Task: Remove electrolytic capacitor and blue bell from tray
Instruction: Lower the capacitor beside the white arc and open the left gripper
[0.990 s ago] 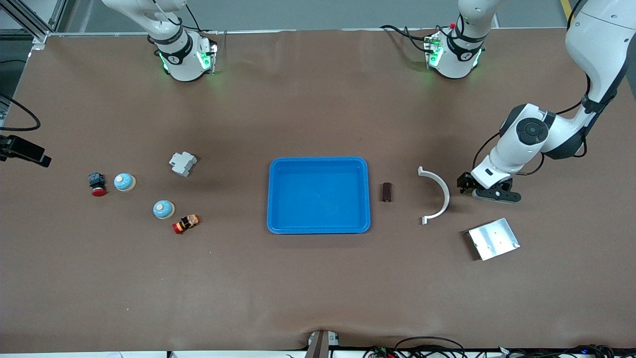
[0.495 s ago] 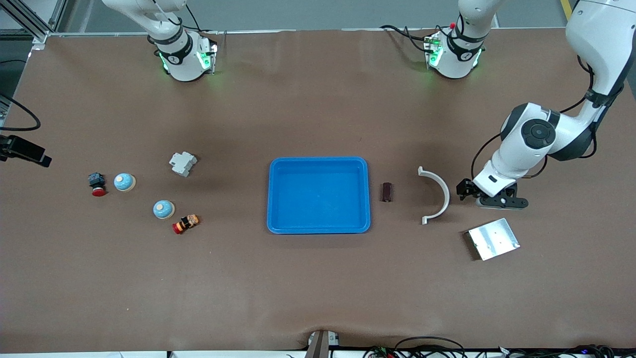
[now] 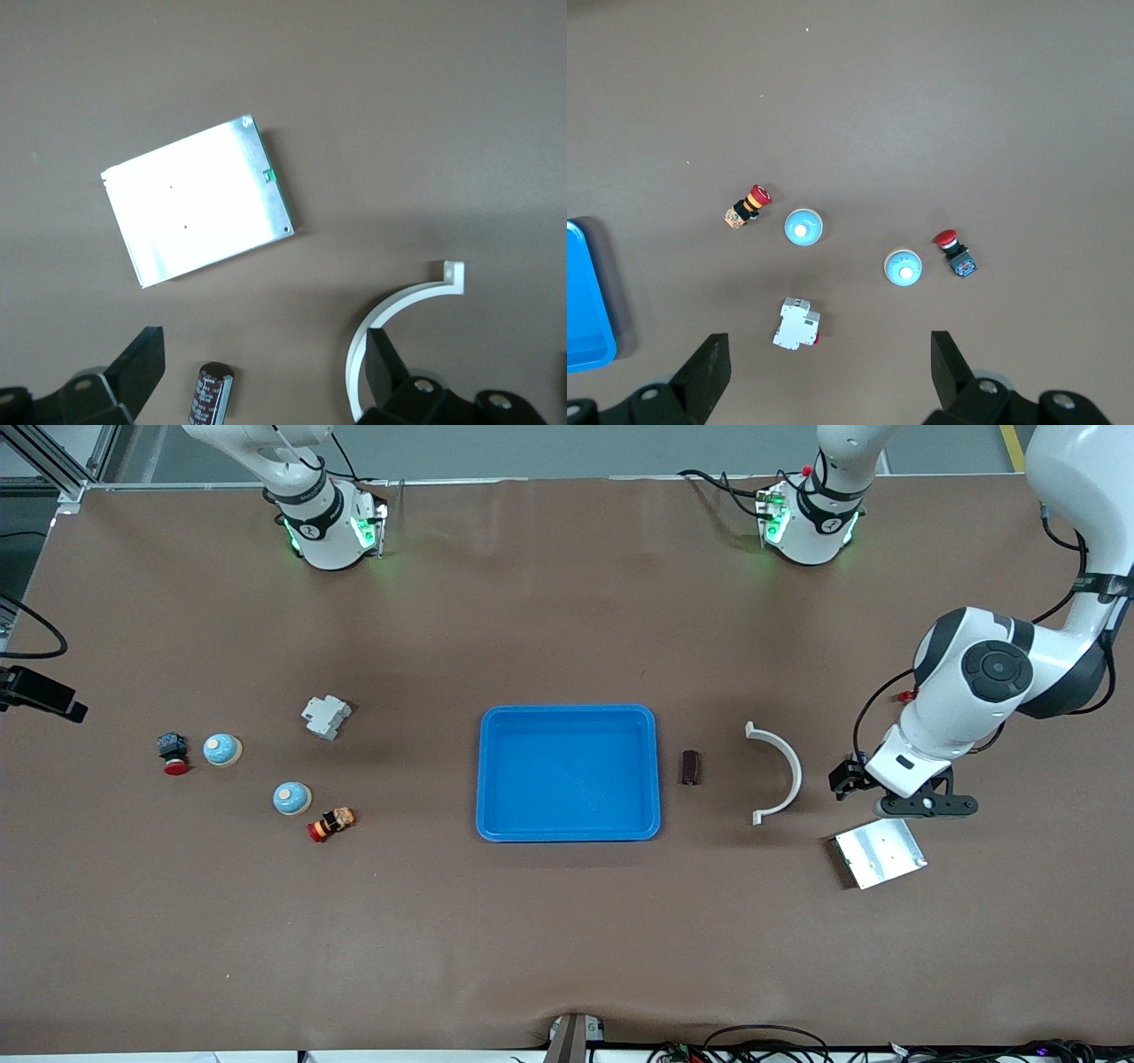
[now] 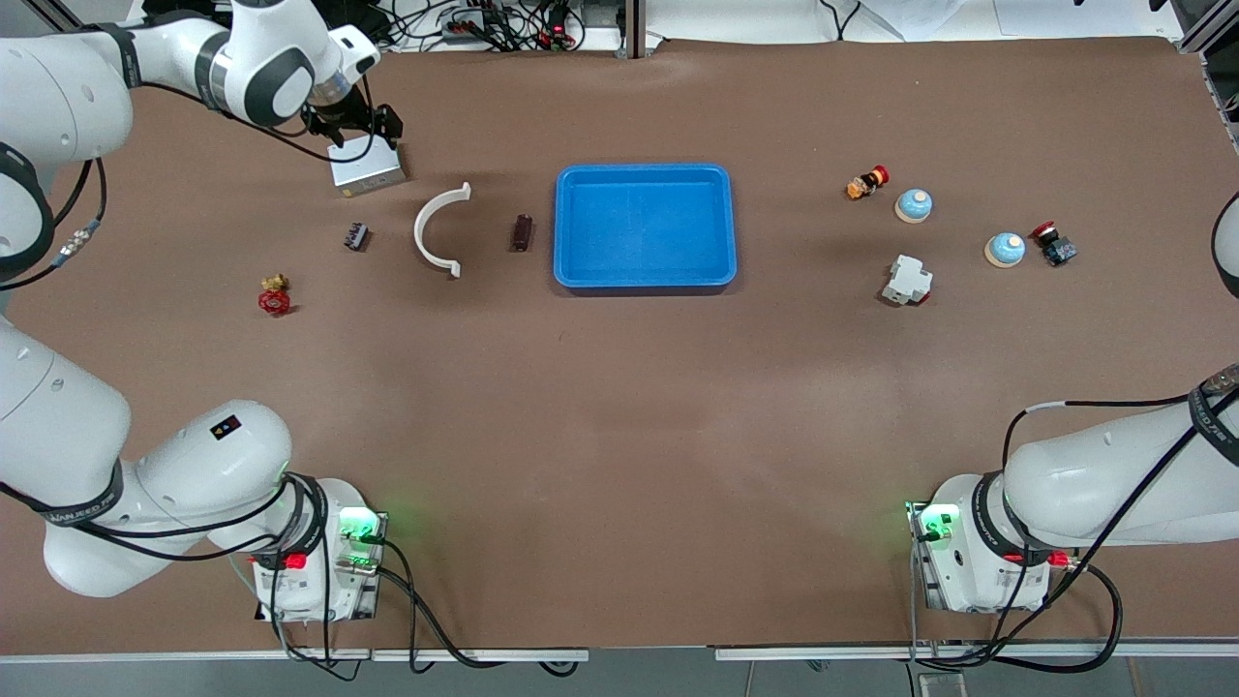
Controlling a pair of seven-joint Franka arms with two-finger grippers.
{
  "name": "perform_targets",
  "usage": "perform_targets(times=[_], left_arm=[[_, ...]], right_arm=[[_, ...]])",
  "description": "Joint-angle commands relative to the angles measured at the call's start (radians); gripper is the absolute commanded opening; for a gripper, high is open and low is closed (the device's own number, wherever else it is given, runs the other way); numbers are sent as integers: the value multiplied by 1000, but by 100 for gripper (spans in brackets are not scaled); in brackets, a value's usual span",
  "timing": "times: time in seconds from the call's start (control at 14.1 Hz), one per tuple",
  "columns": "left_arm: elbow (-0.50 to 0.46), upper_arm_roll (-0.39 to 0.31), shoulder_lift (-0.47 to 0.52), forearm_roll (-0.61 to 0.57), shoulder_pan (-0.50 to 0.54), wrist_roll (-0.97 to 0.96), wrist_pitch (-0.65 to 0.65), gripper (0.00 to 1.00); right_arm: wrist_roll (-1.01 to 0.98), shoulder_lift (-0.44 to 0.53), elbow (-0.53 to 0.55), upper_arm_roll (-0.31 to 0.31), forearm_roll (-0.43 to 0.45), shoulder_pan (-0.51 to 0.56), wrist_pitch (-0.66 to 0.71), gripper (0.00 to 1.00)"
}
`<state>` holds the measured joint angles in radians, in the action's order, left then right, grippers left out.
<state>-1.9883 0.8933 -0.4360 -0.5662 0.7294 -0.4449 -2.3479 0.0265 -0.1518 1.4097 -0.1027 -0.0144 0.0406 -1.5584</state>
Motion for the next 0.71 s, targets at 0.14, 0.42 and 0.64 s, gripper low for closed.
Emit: perform_targets(times=[0.14, 0.42, 0.64], left_arm=[[60, 33, 13, 25, 5, -8, 58, 100], [176, -16, 19, 45, -95, 11, 189, 100], [250, -127, 48, 126, -230, 46, 266, 100]], right_arm=[[-2, 18, 15, 5, -9, 15, 3, 100], [-3, 17, 14, 5, -15, 16, 1, 100], [-3, 17, 14, 5, -15, 15, 3, 100]])
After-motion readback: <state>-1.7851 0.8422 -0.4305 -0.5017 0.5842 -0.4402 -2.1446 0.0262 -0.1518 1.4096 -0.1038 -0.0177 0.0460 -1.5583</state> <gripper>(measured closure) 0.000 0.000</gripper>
